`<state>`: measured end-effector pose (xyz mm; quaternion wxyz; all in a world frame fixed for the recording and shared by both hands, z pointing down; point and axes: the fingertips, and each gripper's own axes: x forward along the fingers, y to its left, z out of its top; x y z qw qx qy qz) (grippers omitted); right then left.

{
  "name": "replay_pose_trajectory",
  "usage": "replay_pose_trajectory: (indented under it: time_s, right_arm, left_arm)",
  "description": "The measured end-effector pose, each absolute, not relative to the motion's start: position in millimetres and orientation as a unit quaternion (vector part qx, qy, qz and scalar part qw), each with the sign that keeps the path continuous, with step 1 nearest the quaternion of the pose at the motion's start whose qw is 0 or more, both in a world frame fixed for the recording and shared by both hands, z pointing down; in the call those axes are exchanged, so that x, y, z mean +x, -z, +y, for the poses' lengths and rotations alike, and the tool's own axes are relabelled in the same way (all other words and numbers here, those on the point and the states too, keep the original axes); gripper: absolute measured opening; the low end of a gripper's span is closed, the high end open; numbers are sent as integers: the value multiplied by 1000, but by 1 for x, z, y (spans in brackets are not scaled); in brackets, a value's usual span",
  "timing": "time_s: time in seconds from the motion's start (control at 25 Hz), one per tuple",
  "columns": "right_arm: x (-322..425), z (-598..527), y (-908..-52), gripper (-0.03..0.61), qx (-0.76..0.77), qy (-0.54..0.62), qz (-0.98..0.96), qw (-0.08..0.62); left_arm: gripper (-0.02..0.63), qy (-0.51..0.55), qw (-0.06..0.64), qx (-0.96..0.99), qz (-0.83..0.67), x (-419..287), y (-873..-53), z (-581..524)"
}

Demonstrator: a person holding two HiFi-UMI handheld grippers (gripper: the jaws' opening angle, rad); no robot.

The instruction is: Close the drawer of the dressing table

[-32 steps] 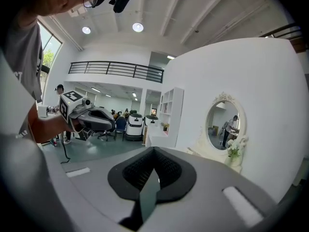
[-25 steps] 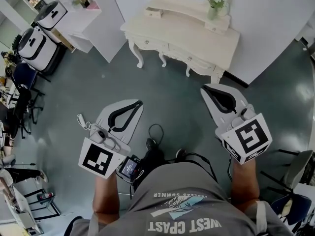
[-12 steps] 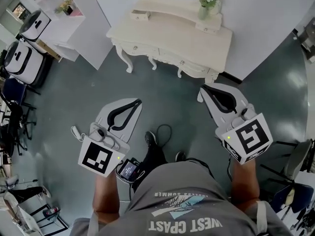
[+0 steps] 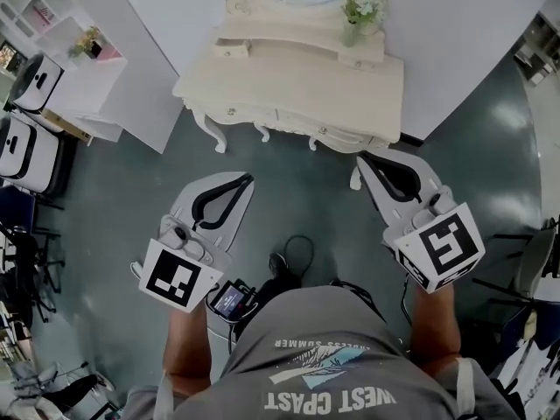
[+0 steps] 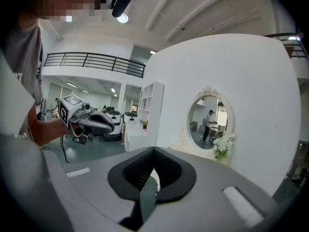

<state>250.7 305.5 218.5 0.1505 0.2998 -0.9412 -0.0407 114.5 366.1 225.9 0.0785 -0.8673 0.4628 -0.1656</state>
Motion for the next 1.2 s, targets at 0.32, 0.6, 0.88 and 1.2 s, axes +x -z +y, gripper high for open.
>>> replay_pose_trajectory:
  time_s: [0.32,0.6,0.88,1.2]
  right_arm:
    - [198,272,-218,2,330,35,-930,158]
    - [151,255,-216,1,341,42,-925,162]
    - [113,234,-218,2,325,45,-930,167]
    - [76,180,-227,2,280,47,-946,154]
  left_arm:
    - [3,160,79,-884,432,61,-226,326]
    - [3,147,82,-889,427,12,-229,315]
    - [3,143,69,-883,441,-21,-237,303]
    - [3,156,61,-857,488,-53,-245,271]
